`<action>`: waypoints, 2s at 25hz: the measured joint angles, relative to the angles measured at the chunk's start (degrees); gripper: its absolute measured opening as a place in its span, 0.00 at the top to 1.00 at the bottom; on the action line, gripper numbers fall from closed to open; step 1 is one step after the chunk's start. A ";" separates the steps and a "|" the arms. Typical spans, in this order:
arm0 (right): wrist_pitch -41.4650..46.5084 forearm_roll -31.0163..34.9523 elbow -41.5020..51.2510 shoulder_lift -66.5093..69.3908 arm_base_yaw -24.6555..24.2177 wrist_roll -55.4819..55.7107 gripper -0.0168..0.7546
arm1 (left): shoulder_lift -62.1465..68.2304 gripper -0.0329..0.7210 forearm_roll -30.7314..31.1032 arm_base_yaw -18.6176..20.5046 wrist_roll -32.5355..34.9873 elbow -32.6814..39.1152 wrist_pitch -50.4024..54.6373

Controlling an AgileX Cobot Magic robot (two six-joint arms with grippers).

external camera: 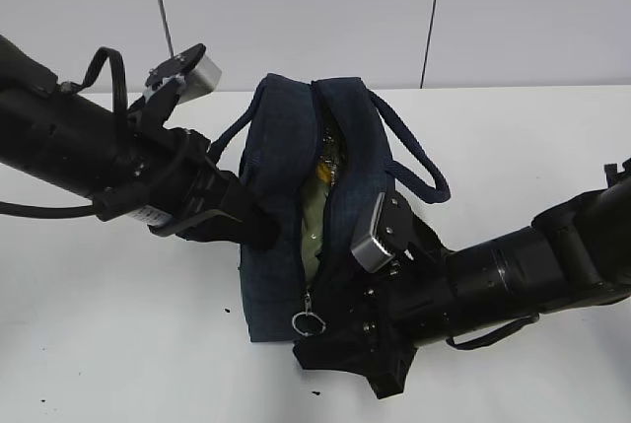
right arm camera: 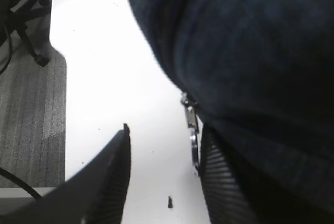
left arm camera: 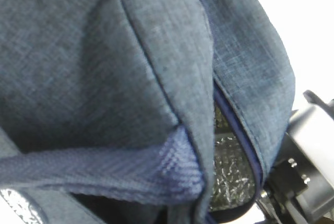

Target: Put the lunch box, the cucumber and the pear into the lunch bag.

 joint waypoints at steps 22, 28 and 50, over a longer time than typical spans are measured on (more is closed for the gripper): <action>-2.09 0.33 -1.41 0.00 0.00 0.95 0.74 | 0.00 0.98 -0.05 0.00 0.00 0.00 0.00; -2.09 0.33 -1.41 0.00 0.00 2.21 0.74 | 0.00 0.98 -0.05 0.00 0.00 0.00 0.00; -1.15 -4.56 -1.67 0.00 0.00 16.08 0.97 | 0.10 0.94 -1.08 0.00 0.00 0.00 0.24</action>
